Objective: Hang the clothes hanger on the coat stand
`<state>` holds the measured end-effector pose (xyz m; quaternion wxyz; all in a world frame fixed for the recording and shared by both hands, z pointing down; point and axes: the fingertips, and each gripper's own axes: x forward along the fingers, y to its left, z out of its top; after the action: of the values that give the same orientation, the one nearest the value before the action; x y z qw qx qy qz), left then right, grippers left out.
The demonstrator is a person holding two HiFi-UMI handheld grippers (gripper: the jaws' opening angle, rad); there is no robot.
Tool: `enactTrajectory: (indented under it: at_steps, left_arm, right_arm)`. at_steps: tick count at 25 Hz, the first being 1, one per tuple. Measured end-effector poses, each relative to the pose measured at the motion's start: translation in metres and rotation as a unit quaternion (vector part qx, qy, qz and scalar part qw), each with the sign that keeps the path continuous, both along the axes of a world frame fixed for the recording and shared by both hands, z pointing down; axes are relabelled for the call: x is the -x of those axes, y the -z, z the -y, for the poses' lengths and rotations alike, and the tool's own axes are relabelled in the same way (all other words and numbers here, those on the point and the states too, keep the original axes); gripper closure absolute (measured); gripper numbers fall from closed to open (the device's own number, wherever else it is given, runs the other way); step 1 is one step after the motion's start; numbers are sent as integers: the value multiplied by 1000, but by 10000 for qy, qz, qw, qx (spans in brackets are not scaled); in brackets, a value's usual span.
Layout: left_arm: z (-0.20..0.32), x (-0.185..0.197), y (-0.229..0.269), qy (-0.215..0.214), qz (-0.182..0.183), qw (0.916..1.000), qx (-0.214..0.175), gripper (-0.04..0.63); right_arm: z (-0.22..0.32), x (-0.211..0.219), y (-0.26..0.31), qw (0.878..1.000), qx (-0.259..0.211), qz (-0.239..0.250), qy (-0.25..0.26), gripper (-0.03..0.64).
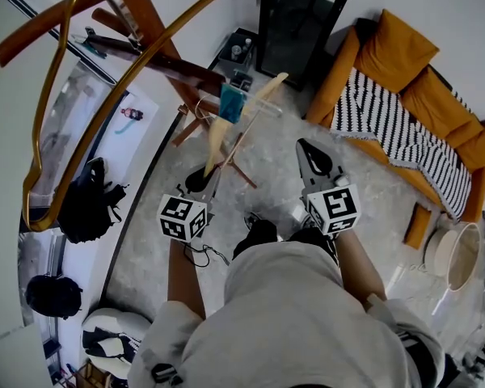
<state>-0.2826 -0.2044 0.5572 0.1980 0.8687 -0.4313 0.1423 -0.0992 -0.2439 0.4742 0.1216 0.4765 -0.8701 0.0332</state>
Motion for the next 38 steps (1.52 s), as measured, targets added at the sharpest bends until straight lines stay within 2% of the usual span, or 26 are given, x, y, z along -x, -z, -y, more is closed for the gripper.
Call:
enactTrajectory:
  at_steps: [19, 30, 38]
  left_arm:
    - [7, 8, -12, -105, -23, 9999, 46, 545]
    - [10, 23, -1, 126, 125, 9997, -168, 541]
    - [4, 30, 19, 354, 321, 9983, -329, 451]
  right_arm:
    - [9, 5, 2, 10000, -60, -36, -63, 612]
    - [9, 16, 0, 9999, -23, -77, 87, 613]
    - [10, 24, -3, 9991, 82, -60, 416, 613]
